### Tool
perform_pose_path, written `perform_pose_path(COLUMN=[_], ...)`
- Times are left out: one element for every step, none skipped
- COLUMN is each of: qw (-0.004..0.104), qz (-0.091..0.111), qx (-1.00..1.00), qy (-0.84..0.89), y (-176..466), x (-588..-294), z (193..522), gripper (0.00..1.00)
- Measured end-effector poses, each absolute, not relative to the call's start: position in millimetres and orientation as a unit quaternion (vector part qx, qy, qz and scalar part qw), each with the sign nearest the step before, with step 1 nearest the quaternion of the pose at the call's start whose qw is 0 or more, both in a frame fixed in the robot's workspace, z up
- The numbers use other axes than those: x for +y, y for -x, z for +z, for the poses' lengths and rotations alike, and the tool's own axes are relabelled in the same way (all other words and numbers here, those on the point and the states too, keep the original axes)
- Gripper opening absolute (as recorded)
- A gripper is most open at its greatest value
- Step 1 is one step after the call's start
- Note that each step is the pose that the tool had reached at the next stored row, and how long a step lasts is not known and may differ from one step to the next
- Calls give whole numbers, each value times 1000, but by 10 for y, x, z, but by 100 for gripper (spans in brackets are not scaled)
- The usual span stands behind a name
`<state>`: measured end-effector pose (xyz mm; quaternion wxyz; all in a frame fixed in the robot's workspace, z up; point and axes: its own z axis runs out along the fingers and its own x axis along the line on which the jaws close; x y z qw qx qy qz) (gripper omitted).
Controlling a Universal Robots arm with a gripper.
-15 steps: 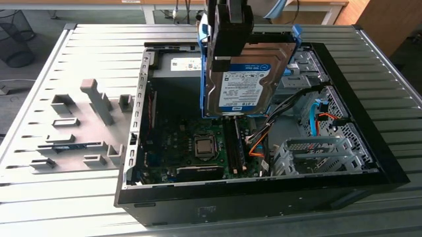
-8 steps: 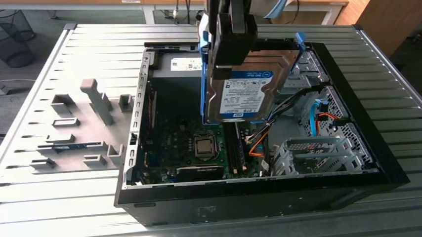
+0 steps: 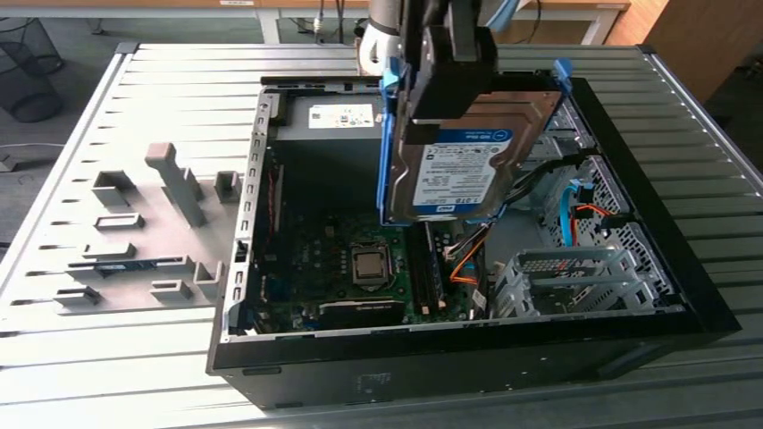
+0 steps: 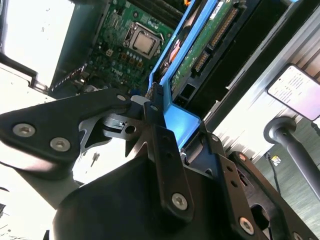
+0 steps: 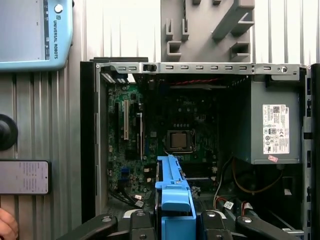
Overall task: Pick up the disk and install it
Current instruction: 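Insert the disk into the insertion slot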
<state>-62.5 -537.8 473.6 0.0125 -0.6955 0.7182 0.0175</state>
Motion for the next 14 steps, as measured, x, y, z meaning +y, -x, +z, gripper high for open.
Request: perform_pose_path(qw=[12, 12, 12, 12, 12, 12, 12, 12, 12, 12, 12, 12, 12, 12], qz=[18, 18, 18, 18, 18, 18, 18, 18, 18, 18, 18, 18, 18, 18], qx=[718, 718, 718, 718, 718, 718, 718, 718, 718, 718, 718, 718, 718, 718], qy=[696, 695, 695, 695, 696, 695, 695, 695, 696, 695, 695, 695, 696, 696], y=[597, 571, 550, 533, 525, 524, 524, 523, 523, 523, 524, 523, 524, 523], x=[-5378, -5378, -5378, -5378, -5379, -5379, -5383, -5395, -5416, -5442, -5473, -5510, -5542, -5565], z=[4735, 4733, 4732, 4731, 4730, 4731, 4730, 4729, 4728, 4726, 4725, 4724, 4722, 4720], gripper=[37, 37, 37, 37, 37, 37, 37, 37, 37, 37, 37, 37, 37, 37])
